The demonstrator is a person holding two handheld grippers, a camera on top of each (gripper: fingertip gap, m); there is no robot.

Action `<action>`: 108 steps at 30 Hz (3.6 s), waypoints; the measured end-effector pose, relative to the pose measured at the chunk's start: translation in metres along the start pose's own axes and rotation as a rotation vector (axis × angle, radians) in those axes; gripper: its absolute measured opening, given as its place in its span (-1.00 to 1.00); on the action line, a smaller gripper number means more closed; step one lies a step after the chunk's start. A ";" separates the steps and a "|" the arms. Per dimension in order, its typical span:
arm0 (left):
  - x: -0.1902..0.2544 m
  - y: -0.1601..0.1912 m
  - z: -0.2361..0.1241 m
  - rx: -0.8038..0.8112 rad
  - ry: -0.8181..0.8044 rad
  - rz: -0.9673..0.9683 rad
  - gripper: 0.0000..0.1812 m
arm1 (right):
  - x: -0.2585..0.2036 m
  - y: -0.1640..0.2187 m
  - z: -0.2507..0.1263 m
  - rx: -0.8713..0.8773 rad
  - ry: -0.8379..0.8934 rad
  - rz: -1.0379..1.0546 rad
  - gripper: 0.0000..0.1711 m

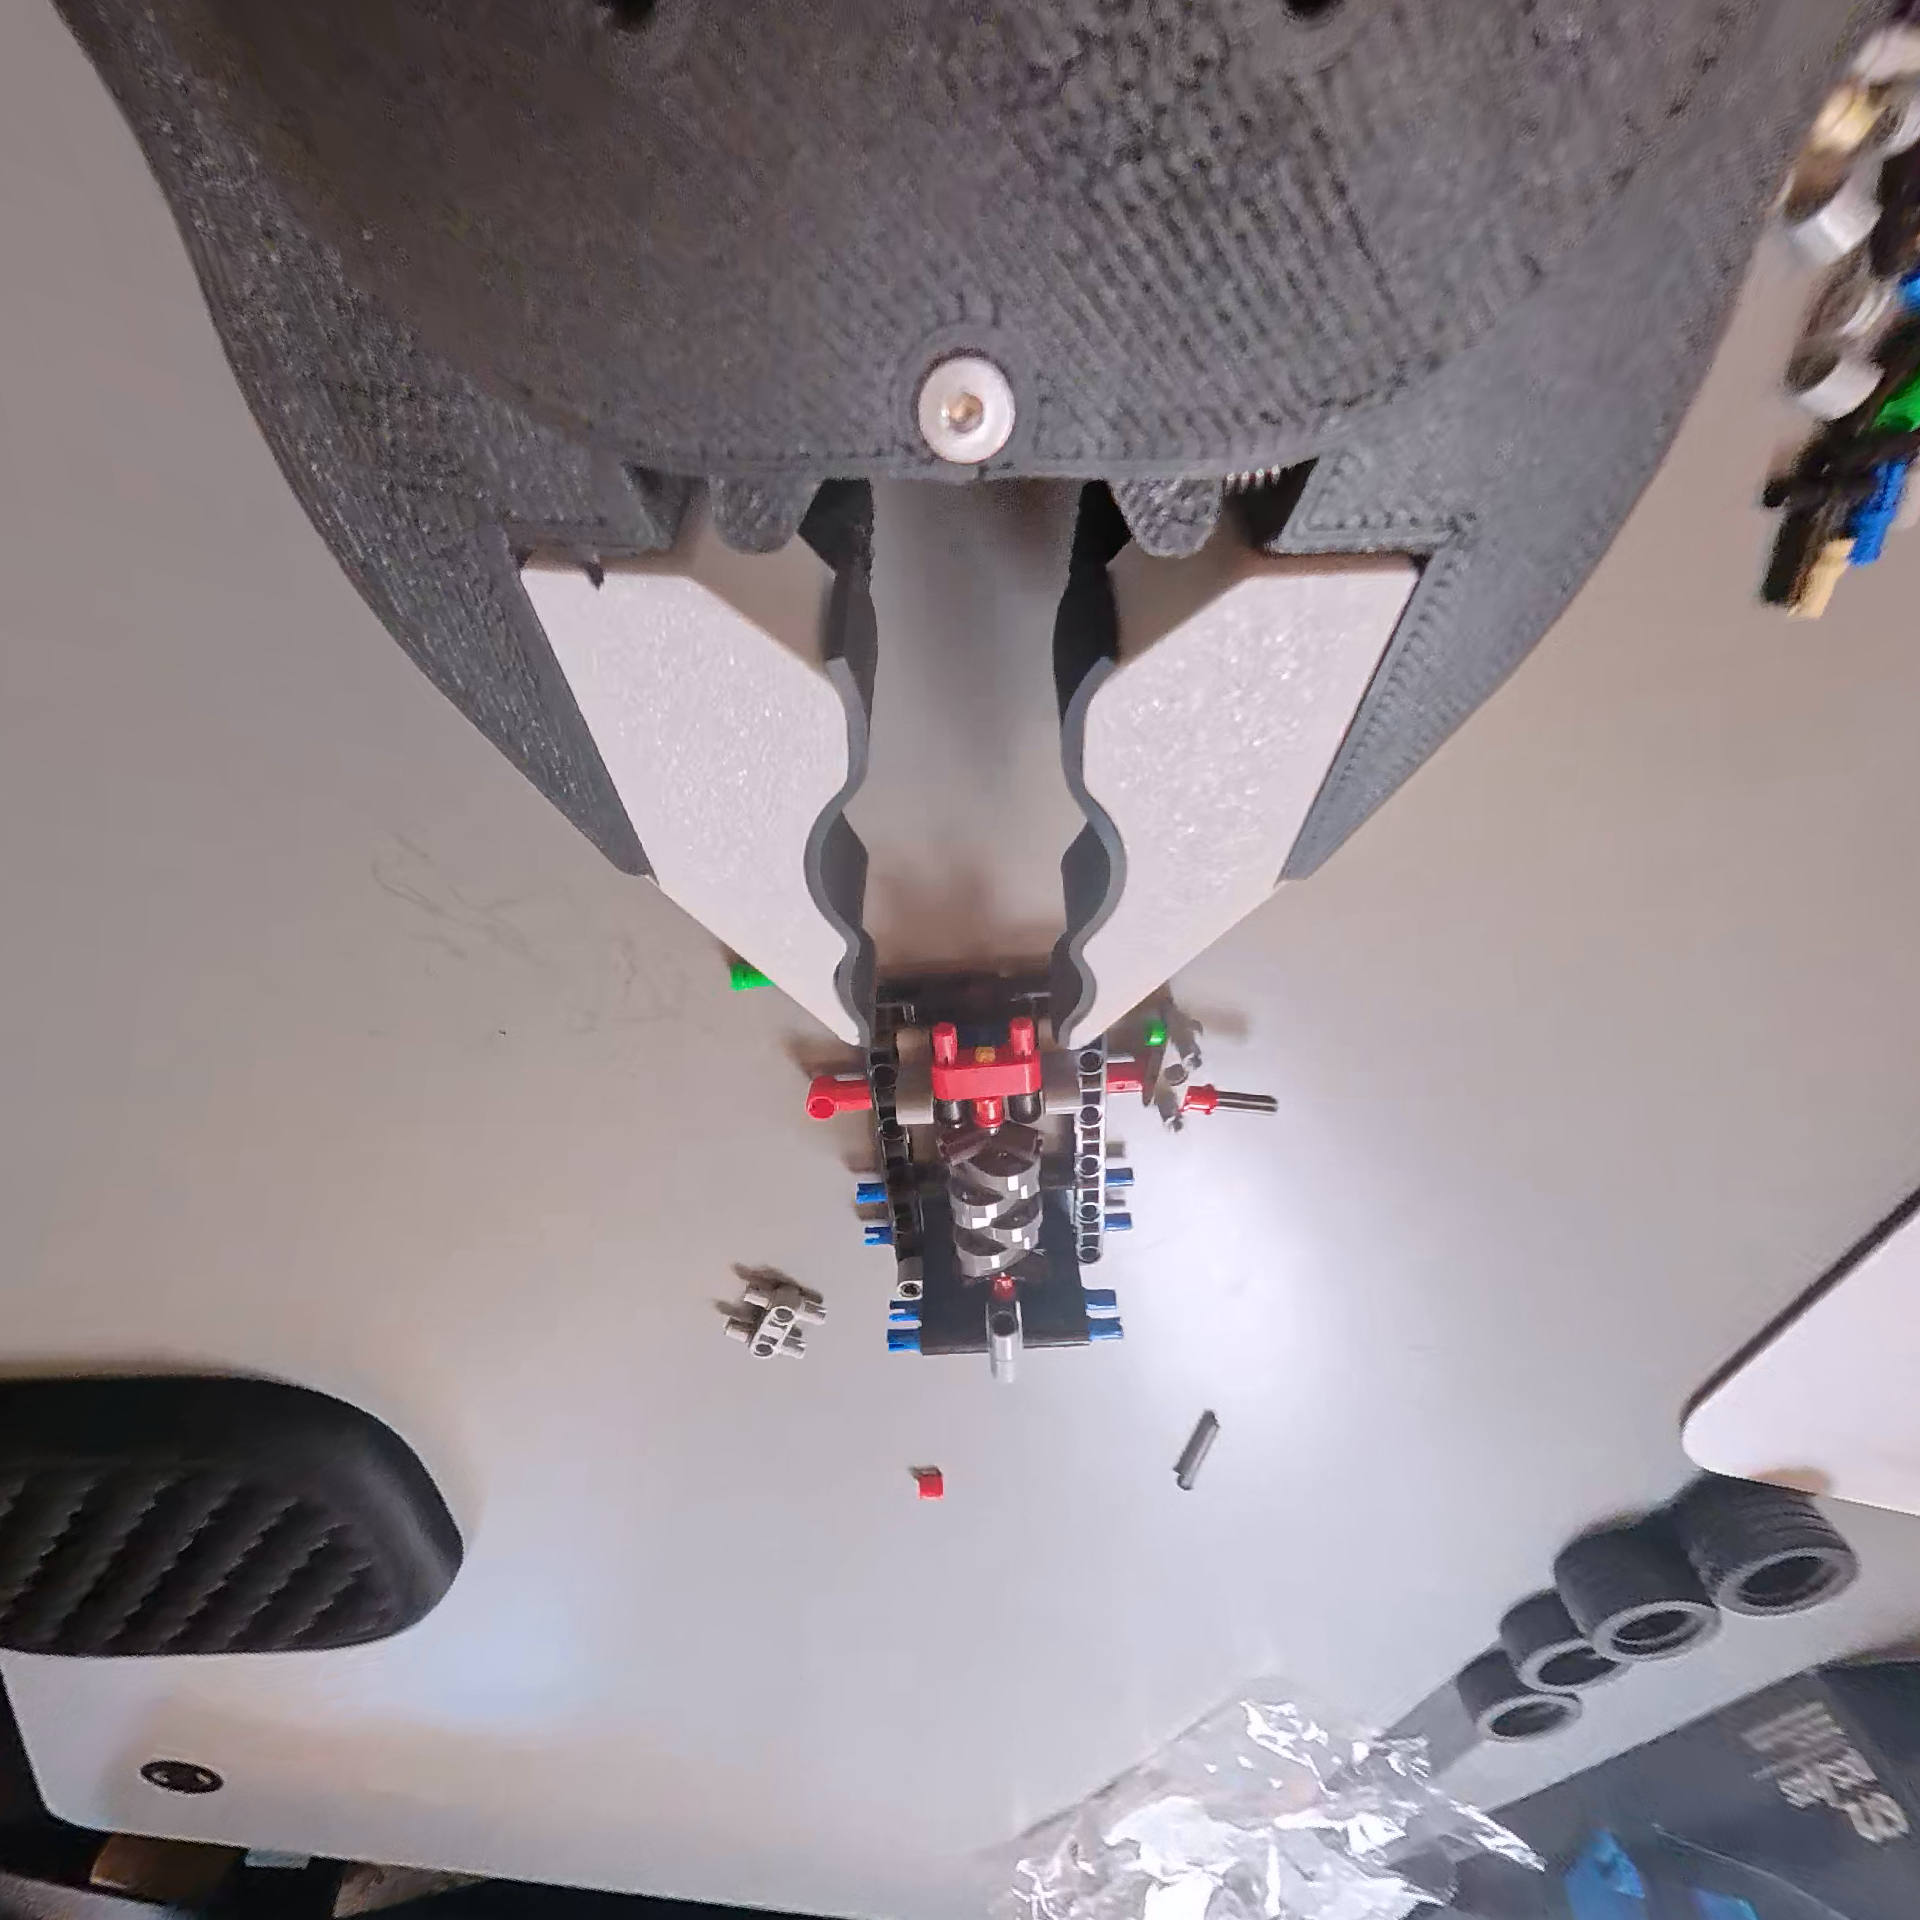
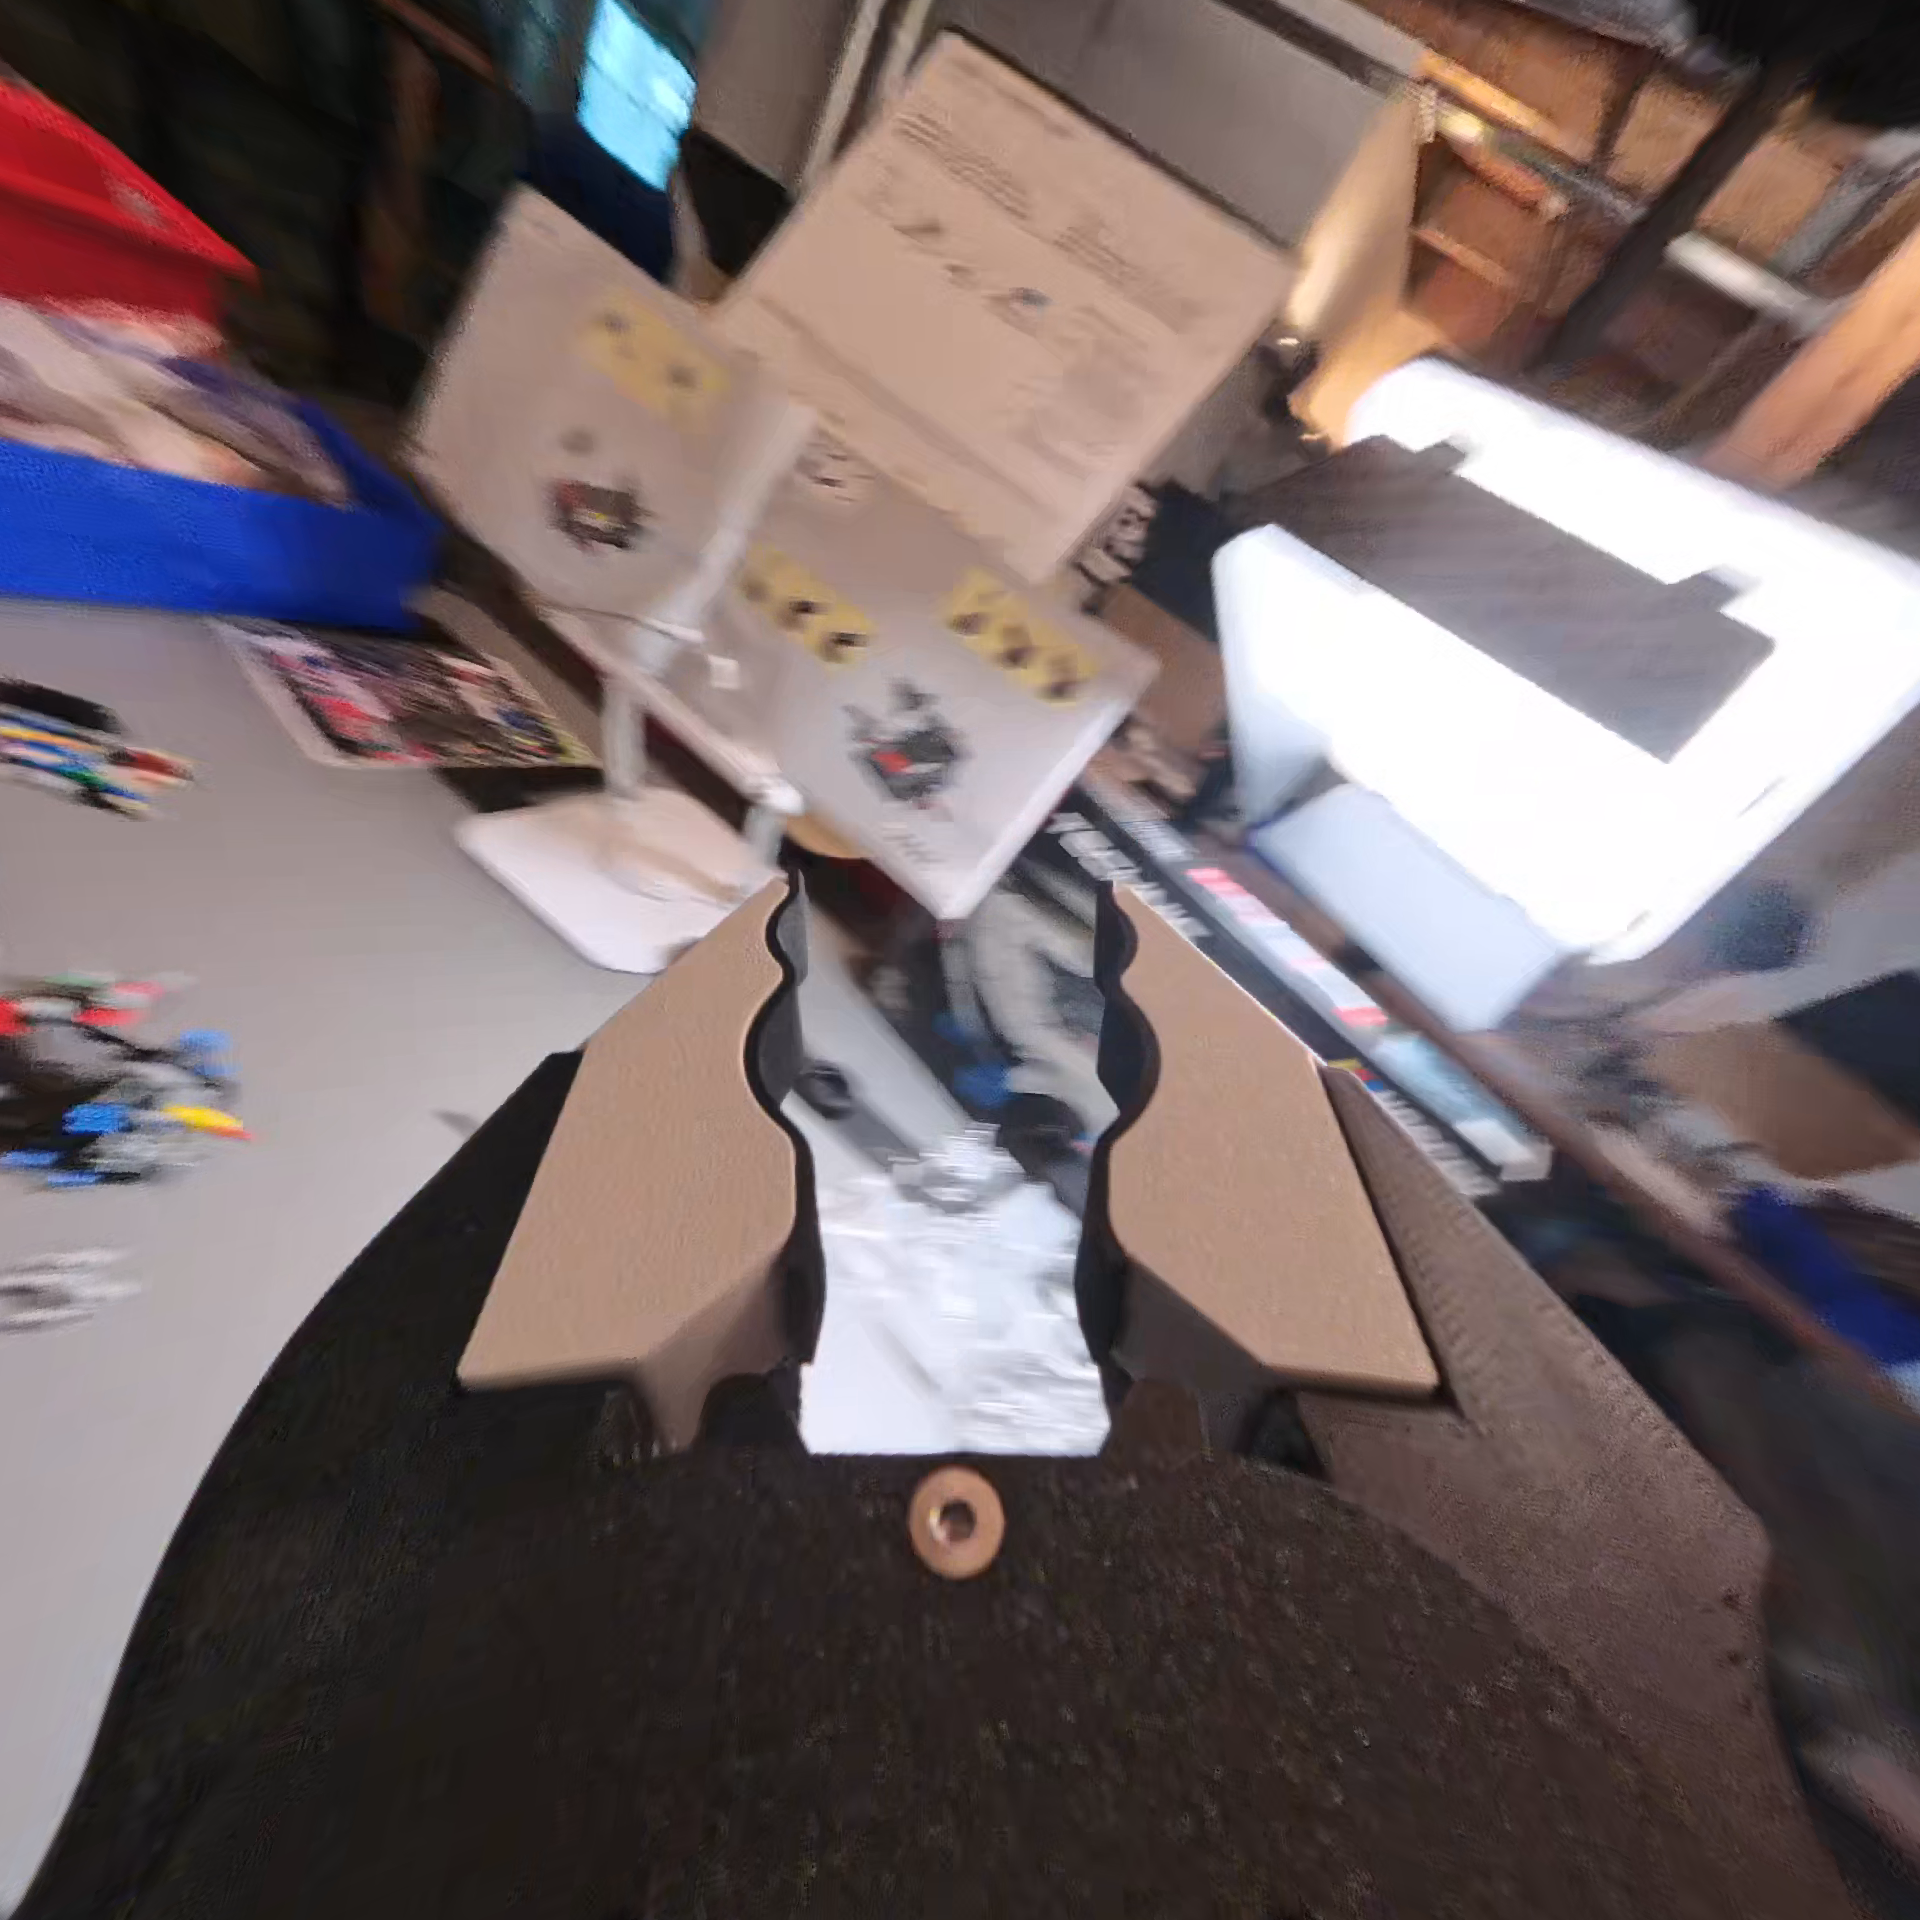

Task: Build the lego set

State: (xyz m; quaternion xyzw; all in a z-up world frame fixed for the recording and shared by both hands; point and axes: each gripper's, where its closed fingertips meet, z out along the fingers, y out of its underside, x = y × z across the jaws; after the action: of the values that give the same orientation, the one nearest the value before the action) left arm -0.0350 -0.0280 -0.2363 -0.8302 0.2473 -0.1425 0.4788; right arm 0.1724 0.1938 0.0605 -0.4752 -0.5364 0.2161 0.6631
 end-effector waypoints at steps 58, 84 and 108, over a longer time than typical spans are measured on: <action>0.044 -0.026 0.045 -0.034 0.225 0.186 -0.79 | -0.337 0.186 0.037 -0.573 -0.940 0.050 -0.75; 0.067 0.014 0.036 -0.182 0.285 0.172 -0.83 | -0.392 0.144 0.039 -0.259 -0.974 -0.061 -0.75; 0.059 0.011 0.049 -0.209 0.205 0.194 -0.67 | -0.364 0.169 0.097 -0.516 -1.078 -0.291 -0.92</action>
State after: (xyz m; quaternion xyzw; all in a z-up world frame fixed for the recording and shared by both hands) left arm 0.0341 -0.0292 -0.2706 -0.8289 0.3872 -0.1529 0.3737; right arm 0.0003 0.0191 -0.2721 -0.3663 -0.8906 0.1963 0.1847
